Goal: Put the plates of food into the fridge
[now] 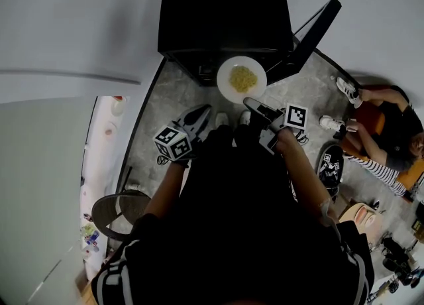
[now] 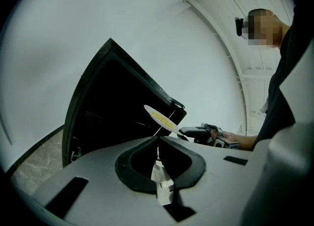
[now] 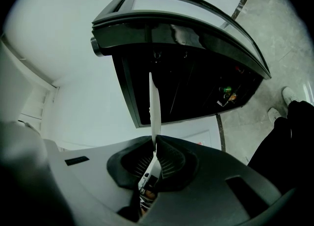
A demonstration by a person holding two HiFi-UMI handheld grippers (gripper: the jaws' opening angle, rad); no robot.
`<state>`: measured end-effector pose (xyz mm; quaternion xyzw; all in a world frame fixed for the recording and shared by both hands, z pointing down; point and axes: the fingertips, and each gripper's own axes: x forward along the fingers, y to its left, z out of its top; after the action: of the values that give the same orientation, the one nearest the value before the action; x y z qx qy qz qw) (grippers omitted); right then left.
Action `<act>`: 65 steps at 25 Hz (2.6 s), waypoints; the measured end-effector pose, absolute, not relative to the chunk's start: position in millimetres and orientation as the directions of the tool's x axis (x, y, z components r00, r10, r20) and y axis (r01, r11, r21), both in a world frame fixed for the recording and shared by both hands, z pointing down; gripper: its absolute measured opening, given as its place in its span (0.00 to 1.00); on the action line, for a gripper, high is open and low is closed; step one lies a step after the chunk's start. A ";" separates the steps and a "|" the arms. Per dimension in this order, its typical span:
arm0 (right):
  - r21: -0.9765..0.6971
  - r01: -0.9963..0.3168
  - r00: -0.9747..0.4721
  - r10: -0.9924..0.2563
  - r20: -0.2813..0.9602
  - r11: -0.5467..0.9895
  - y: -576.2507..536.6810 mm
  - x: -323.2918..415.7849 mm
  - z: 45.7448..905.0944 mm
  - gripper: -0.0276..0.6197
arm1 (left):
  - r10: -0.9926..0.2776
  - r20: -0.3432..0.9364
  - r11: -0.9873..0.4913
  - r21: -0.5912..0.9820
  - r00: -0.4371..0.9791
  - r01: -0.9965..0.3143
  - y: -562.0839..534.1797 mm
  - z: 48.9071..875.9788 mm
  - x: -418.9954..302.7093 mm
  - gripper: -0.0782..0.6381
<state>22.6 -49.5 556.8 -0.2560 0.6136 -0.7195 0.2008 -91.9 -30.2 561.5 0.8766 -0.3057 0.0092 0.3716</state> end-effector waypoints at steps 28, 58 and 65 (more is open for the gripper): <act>-0.992 -0.039 -0.783 -0.613 0.106 -0.122 -55.9 52.8 605.4 0.09 | -0.606 0.265 -0.475 0.636 0.750 -0.608 29.1 546.2 -84.5 0.14; -0.987 -0.051 -0.730 -0.668 0.141 -0.153 -116.7 34.5 646.4 0.09 | -0.618 0.259 -0.472 0.633 0.743 -0.613 13.3 550.0 -103.6 0.14; -0.984 -0.032 -0.701 -0.698 0.145 -0.173 -138.7 29.0 646.6 0.09 | -0.611 0.262 -0.473 0.636 0.747 -0.610 12.8 551.6 -101.3 0.14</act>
<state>29.0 -138.7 646.6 -0.3054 0.5977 -0.7023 0.2372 -101.3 12.8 551.6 0.8582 -0.3556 -0.0009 0.3702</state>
